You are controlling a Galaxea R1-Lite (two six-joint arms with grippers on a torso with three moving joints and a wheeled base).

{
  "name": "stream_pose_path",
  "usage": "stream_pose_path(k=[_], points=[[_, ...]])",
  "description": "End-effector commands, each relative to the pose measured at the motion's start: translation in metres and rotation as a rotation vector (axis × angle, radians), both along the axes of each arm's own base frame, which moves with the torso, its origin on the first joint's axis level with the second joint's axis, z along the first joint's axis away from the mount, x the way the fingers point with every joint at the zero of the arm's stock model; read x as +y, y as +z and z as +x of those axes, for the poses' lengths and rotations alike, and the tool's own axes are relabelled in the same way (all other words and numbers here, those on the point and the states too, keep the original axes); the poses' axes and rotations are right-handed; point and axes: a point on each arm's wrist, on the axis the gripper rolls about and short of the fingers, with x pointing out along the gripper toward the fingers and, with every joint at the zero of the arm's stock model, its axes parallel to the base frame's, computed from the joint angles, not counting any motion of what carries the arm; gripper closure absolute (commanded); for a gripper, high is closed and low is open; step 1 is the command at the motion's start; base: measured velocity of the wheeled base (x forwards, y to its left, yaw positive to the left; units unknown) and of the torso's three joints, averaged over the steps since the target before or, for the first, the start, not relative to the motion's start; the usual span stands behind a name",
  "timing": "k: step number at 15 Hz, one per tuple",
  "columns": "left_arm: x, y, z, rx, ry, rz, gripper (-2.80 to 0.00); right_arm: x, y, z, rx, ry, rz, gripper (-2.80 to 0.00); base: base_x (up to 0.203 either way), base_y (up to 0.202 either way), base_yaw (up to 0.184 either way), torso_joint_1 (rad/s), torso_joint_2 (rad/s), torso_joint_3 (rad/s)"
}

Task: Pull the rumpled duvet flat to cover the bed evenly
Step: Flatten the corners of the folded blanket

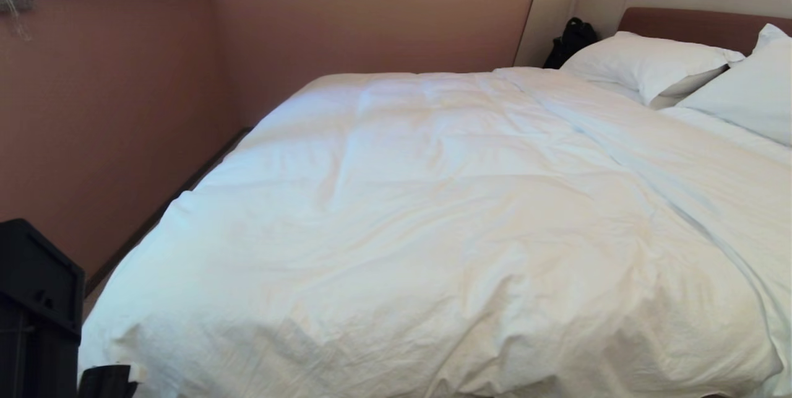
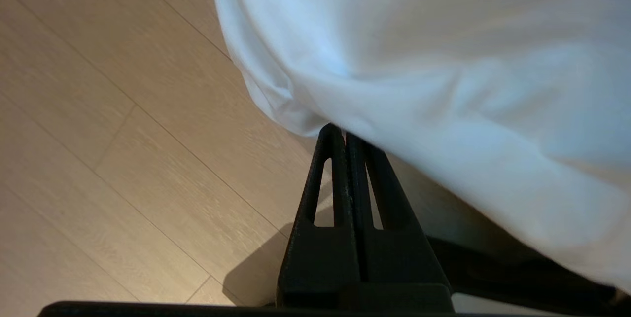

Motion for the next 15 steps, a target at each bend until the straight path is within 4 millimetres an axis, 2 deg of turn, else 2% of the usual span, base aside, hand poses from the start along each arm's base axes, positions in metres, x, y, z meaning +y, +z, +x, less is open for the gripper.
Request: stream_pose_path(k=[1,7,12,15], points=[[0.001,-0.019,-0.003,0.055,0.021,0.034,0.00,0.000,0.000,0.000,0.000,0.000,0.001,0.00,0.000,0.000,0.000,0.000,0.00,0.000],[0.001,-0.026,-0.004,0.081,0.028,0.078,0.00,0.000,0.000,0.000,0.000,0.002,-0.001,0.00,0.000,0.000,0.000,0.000,0.00,0.000],[0.001,-0.033,-0.012,0.176,0.041,0.129,0.00,0.000,0.000,0.000,0.000,0.000,-0.001,0.00,0.000,0.000,0.000,0.000,0.00,0.000],[0.001,-0.032,-0.010,0.151,0.057,0.141,0.00,0.000,0.000,0.000,0.000,0.000,-0.001,0.00,0.000,0.000,0.000,0.000,0.00,0.000]])
